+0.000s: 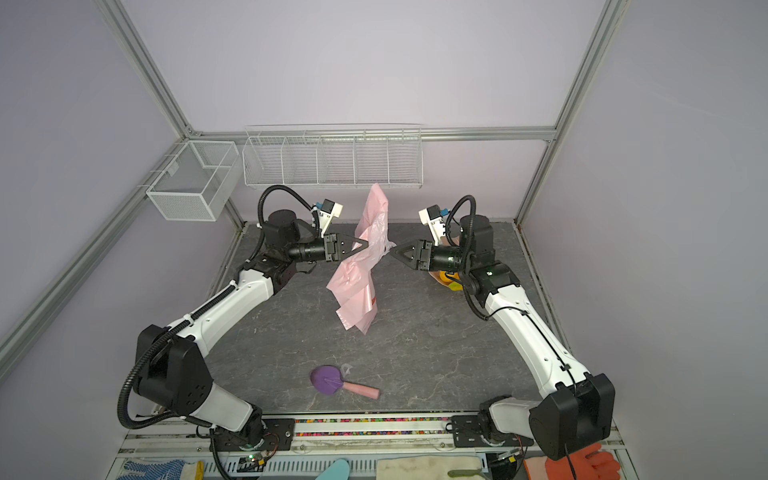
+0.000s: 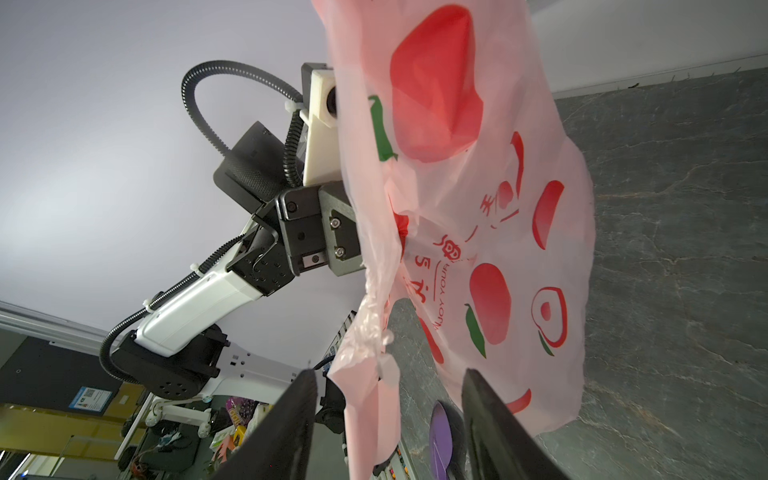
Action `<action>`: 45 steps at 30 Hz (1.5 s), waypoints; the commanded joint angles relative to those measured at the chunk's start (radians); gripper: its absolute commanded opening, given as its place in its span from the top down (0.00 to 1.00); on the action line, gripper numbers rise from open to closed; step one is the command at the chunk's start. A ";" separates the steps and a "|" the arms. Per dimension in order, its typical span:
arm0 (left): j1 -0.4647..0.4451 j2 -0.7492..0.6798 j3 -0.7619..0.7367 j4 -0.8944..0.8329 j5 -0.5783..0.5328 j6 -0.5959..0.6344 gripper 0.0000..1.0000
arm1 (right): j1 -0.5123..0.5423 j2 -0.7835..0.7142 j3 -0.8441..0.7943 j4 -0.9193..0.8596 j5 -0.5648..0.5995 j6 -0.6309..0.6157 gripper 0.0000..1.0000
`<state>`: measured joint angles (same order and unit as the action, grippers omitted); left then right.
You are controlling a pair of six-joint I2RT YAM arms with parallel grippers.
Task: Place the fruits into the plastic bag
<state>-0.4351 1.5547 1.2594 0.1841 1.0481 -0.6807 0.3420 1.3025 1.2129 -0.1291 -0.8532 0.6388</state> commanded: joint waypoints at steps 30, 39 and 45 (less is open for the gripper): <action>-0.022 0.013 0.006 0.061 0.032 -0.037 1.00 | 0.066 0.030 -0.070 0.117 0.051 0.038 0.49; -0.024 0.024 0.005 0.073 0.022 -0.050 1.00 | 0.067 0.008 -0.077 0.100 0.045 0.030 0.49; -0.022 0.032 0.013 0.071 0.020 -0.051 1.00 | 0.063 -0.034 -0.113 0.059 0.045 0.014 0.48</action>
<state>-0.4530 1.5738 1.2587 0.2298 1.0634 -0.7254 0.4023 1.3106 1.1233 -0.0433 -0.8074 0.6693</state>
